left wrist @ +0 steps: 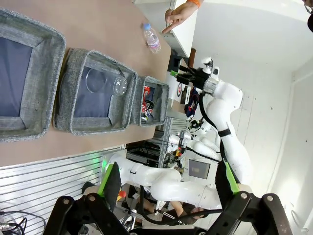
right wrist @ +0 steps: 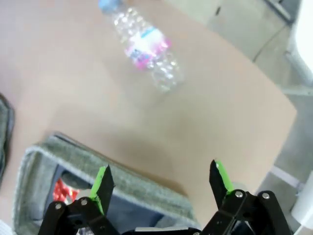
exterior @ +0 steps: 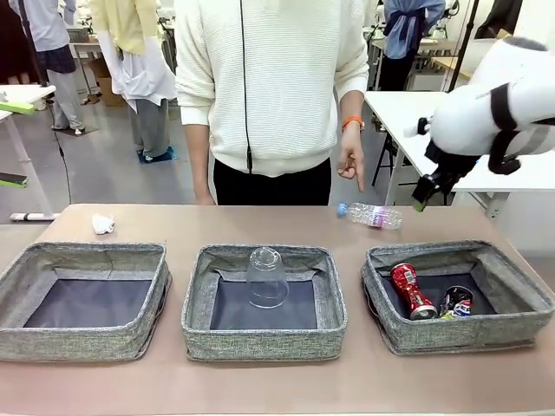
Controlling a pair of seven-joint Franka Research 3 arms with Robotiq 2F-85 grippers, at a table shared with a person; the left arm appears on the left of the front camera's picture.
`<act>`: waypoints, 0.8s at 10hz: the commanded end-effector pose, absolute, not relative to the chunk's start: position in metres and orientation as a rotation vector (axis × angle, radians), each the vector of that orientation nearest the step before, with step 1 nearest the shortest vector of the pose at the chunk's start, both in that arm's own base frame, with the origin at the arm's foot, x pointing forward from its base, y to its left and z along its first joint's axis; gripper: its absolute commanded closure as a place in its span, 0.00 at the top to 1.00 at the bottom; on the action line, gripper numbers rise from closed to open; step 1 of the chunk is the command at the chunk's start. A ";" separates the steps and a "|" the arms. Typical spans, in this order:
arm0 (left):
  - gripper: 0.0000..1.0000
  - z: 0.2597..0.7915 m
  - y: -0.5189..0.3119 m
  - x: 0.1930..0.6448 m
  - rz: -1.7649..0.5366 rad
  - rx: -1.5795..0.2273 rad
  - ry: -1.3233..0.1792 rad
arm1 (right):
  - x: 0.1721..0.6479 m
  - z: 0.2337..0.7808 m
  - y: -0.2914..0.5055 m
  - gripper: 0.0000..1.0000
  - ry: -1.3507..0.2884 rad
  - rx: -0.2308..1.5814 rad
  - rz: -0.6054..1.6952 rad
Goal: Sort the waste into the appropriate baskets.
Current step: Pick up the waste item pointed out by the person.
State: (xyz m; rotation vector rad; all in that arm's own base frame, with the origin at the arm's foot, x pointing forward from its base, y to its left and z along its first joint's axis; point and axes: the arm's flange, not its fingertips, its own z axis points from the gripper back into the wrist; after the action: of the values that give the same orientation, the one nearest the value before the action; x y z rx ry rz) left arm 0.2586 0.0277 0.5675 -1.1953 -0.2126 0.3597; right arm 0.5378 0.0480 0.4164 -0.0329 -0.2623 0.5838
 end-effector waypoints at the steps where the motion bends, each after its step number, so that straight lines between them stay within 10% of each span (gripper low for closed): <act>1: 1.00 0.568 0.030 0.258 0.337 -1.194 -0.218 | 0.573 0.408 0.056 1.00 -0.239 0.017 0.621; 8: 1.00 0.568 0.030 0.258 0.337 -1.194 -0.218 | 0.648 0.341 0.065 1.00 -0.316 0.125 0.702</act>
State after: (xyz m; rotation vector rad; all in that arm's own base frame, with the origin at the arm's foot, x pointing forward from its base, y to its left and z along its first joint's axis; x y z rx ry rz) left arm 0.2586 0.0277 0.5676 -1.1954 -0.2121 0.3592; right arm 0.6389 0.0737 0.3402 0.1001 -0.3172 0.6889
